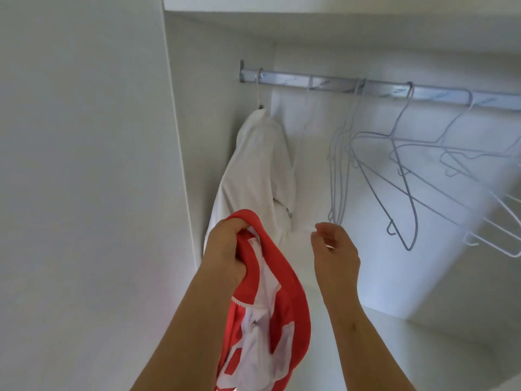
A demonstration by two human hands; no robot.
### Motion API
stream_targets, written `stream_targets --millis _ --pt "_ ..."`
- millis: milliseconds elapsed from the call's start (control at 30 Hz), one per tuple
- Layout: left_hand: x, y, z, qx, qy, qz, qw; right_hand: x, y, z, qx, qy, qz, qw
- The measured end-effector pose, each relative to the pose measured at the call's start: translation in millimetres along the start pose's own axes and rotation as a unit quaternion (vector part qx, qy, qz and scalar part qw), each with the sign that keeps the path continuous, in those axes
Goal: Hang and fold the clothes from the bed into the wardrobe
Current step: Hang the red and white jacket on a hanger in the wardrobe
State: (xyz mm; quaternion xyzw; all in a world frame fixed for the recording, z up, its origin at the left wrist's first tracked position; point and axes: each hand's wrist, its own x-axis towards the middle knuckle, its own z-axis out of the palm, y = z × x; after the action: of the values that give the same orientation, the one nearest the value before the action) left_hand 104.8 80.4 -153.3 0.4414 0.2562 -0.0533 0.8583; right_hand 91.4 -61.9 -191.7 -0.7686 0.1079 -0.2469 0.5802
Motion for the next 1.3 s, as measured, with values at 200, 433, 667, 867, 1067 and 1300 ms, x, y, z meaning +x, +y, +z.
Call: stream_targets --millis 200,433,667,867,1067,1300 --pt "47.2 9.8 37.7 -0.011 0.048 0.015 0.999 85.8 -10.2 21.1 -0.003 -0.051 -0.057 0.997" --pt "71.4 28.4 40.7 0.001 0.041 0.041 0.998 120.8 -0.6 75.9 0.07 -0.2 0.102 0.972" --pt "98.0 45.3 46.9 0.001 0.037 0.032 0.999 145.5 -14.0 89.4 0.103 -0.173 0.148 0.968" --pt "106.6 52.5 47.9 0.019 0.017 0.015 1.0 147.0 -32.7 106.2 0.14 -0.233 0.186 0.944" --pt "104.6 59.2 34.1 0.056 -0.006 0.007 0.998 135.7 -45.5 112.6 0.249 -0.131 0.189 0.941" --pt "90.4 66.7 14.3 0.066 -0.018 0.002 0.998 113.3 -63.2 103.1 0.23 -0.135 0.109 0.957"
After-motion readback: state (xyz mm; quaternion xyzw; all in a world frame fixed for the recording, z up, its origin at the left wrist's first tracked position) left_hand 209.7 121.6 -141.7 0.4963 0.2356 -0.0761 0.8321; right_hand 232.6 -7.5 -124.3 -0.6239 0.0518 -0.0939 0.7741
